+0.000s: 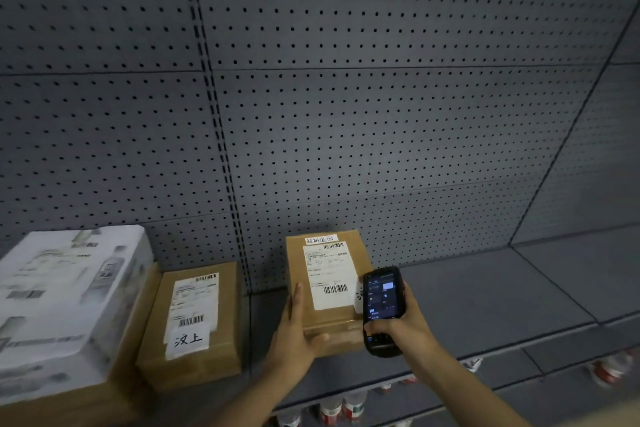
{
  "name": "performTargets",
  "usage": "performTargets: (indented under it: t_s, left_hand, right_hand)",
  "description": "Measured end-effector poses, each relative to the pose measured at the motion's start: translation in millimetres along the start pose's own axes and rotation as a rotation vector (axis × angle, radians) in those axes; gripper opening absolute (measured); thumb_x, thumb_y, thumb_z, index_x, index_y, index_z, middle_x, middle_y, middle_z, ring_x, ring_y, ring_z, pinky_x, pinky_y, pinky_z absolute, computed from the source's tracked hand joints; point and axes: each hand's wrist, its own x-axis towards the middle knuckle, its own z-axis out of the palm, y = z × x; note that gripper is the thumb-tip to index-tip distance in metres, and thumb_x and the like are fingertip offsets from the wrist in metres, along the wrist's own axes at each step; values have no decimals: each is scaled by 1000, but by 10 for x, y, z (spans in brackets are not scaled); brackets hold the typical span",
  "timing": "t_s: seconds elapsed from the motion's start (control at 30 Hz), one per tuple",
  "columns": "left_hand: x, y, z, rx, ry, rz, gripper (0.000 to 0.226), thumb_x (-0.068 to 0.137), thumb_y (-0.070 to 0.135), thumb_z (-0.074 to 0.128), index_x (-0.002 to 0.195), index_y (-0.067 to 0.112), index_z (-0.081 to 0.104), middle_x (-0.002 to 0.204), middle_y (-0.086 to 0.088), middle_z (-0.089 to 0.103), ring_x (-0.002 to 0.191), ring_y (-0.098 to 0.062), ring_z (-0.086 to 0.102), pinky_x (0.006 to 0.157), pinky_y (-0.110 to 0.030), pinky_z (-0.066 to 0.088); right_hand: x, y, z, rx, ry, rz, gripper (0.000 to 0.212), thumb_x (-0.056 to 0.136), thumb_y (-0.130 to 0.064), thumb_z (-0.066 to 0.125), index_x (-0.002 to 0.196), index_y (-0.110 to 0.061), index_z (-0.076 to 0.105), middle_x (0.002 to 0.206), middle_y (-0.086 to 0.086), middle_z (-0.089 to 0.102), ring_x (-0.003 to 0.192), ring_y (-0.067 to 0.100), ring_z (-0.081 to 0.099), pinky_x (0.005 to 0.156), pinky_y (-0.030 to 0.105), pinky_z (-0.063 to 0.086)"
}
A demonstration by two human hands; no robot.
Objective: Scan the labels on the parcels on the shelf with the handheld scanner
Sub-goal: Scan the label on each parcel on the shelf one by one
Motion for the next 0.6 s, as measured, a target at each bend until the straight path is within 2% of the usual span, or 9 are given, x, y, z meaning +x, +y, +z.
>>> performTargets:
  t_s: [0.13,0.23,0.3,0.4,0.6]
  left_hand:
    - [243,3,166,-28,-41,-80,110,79,34,73,149,34,-12,157,4,20,136,-18,37,111,-39,36]
    - [420,-15,245,-32,-70,-114,109,79,30,74,150,32,-9,155,3,25,134,-18,40,111,-35,36]
    - [525,-54,288,-34,-78,-133,110,78,29,75,150,33,-8,155,3,26,134,-18,40,111,-37,36]
    - [625,-119,330,-35,-90,-160,112,77,30,75,149,36,-11,155,3,24,134,-19,39,111,-41,37]
    - [645,-185,455,-34,-90,-167,112,80,24,72,145,40,-17,152,0,16,135,-17,36,112,-37,36]
  right_hand:
    - [301,58,-51,-13,-11,46,102,41,0,73,136,-24,43,108,7,70,98,25,67,74,36,55]
    - [491,88,-59,-21,-16,79,99,42,1,73,133,-24,44,108,6,69,98,25,66,80,41,56]
    - [598,116,-50,-34,-17,99,97,42,2,74,131,-24,44,107,6,69,98,24,66,82,43,56]
    - [727,157,-14,-42,-19,119,93,43,1,73,129,-24,46,106,6,69,97,24,67,80,42,57]
    - [901,278,20,-56,-17,180,92,49,5,76,129,-28,46,109,4,69,100,25,66,87,50,55]
